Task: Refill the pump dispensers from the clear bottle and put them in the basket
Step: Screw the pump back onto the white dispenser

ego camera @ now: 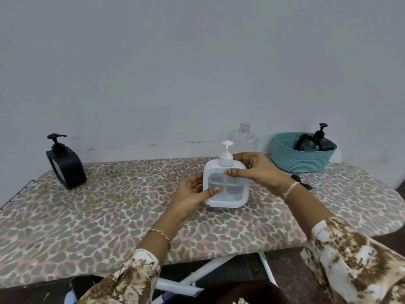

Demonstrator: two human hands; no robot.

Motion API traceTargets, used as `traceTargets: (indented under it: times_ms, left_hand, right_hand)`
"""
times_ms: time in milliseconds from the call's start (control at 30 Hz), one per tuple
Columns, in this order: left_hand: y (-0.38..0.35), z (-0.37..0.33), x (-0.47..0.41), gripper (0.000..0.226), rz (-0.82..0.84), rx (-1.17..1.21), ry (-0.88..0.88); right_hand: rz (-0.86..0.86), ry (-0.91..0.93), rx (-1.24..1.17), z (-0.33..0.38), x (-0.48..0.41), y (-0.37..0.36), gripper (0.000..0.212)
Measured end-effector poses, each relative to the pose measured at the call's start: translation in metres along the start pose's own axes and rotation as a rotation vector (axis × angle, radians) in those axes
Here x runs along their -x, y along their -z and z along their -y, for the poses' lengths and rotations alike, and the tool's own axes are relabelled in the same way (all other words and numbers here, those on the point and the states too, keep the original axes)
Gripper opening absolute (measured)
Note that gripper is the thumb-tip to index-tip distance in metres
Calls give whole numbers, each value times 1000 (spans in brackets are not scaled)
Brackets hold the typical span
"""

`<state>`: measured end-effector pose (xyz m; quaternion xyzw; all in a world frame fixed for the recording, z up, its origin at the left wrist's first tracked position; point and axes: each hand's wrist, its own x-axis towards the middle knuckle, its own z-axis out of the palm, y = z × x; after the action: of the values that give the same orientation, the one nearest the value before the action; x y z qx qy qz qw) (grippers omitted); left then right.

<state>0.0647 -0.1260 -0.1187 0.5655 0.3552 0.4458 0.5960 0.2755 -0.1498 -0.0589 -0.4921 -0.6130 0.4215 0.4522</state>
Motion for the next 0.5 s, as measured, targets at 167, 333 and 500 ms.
traceTargets:
  times_ms: [167, 333, 500]
  left_hand:
    - [-55, -3, -6, 44, 59, -8, -50]
    - [-111, -5, -18, 46, 154, 9, -77]
    - [-149, -5, -42, 59, 215, -59, -29]
  right_hand:
    - [-100, 14, 33, 7, 20, 46, 55]
    - [-277, 45, 64, 10, 31, 91, 54]
    - [-503, 88, 141, 17, 20, 135, 37]
